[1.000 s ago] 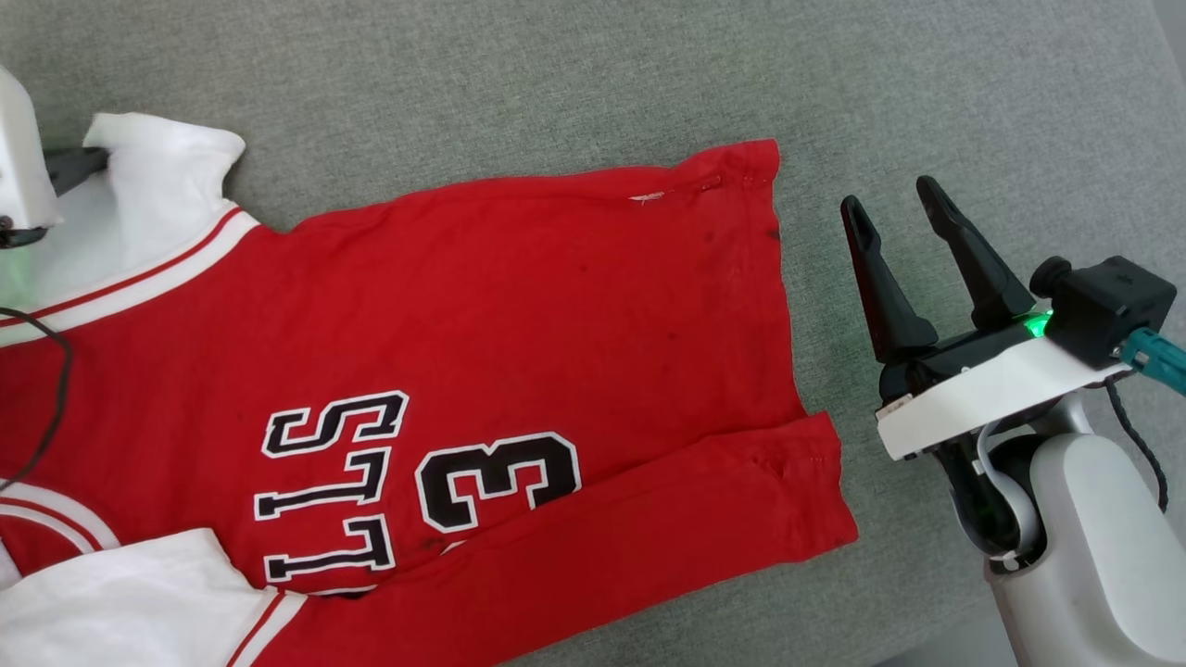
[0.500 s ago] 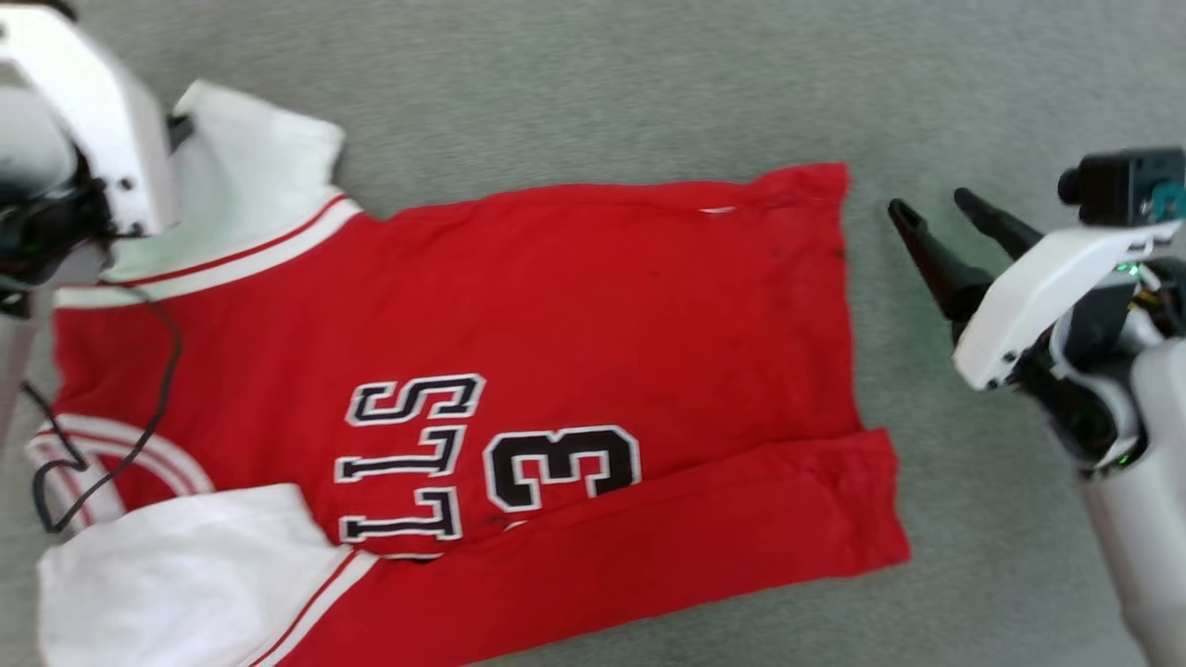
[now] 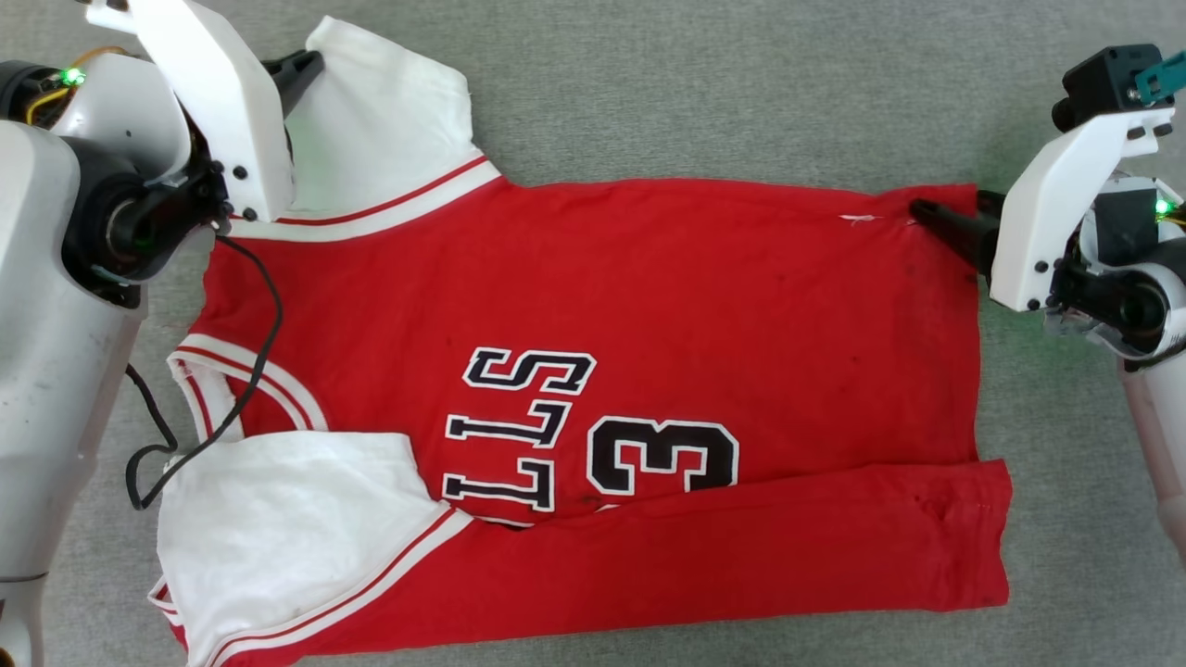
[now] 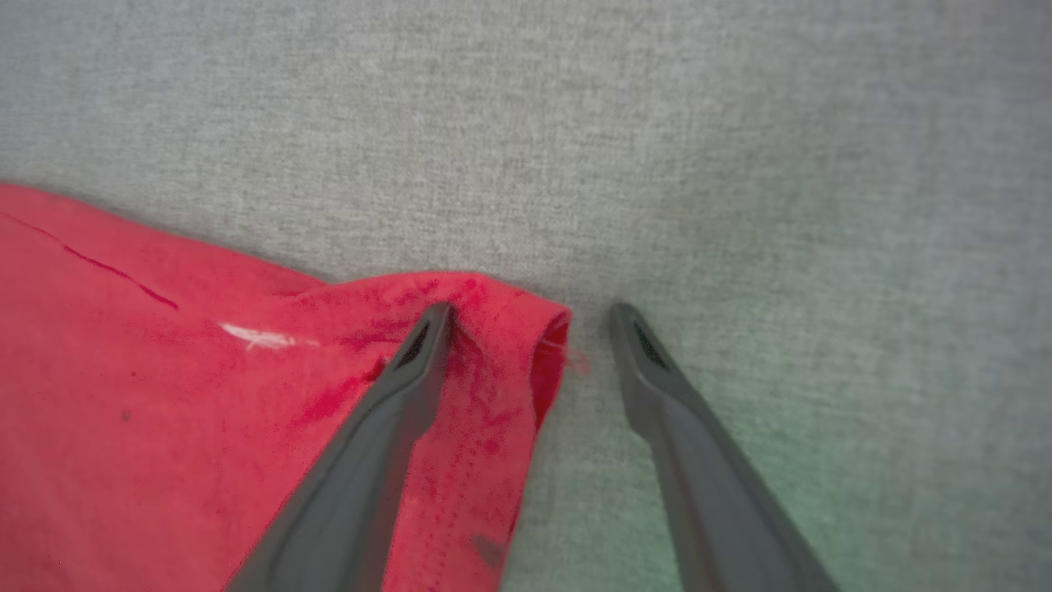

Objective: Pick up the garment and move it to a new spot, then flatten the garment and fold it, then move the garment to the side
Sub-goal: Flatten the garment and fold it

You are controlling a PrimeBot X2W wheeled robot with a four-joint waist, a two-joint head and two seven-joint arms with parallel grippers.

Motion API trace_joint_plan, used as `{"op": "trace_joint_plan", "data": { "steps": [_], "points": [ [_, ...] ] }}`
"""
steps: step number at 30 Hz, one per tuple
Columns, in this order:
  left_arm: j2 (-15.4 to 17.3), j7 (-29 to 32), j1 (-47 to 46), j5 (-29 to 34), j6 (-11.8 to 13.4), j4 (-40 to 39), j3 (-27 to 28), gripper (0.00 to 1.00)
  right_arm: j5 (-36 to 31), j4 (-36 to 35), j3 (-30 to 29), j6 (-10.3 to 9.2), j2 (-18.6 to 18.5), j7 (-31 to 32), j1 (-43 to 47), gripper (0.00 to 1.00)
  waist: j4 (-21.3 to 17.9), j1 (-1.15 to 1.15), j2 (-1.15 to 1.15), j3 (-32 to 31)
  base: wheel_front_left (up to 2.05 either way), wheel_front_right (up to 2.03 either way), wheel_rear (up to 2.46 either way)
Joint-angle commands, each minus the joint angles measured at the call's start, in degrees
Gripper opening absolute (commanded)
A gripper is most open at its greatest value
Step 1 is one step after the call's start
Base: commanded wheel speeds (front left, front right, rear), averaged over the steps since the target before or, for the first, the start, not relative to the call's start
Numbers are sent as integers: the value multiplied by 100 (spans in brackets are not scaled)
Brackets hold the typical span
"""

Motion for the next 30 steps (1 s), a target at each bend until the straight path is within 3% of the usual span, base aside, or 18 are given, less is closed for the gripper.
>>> {"op": "trace_joint_plan", "data": {
  "steps": [1, 2, 8, 16, 24, 30],
  "points": [
    [-23, -64, 49, 1, -32, 6, -10, 0, -31, 388, 198, -2, 187, 358, 355, 44, 57, 1, 0, 17, 0, 0, 0],
    [-29, -107, 71, 7, -52, 10, -14, 0, -35, 442, 196, -1, 214, 448, 374, 0, 73, 1, 0, 16, 0, 0, 0],
    [-93, -366, 177, -83, -108, 64, 55, 0, -96, 379, 37, -2, 182, 597, 288, 0, 144, 1, 0, -42, 0, 0, 0],
    [-67, -959, 663, -235, -94, 84, 288, 0, -486, -50, -79, -2, 28, -64, 55, 0, 228, 1, 0, -548, 0, 0, 0],
    [21, -1754, 2119, -559, 93, -500, 679, 0, -329, -636, -291, -2, -81, -500, 992, 0, 400, 1, 0, -1297, 0, 0, 0],
    [3, -2289, 3588, -846, 434, -1050, 962, 0, -174, -1143, -557, -3, -61, -698, 2047, 0, 519, 1, 0, -1627, 0, 0, 0]
  ]
}}
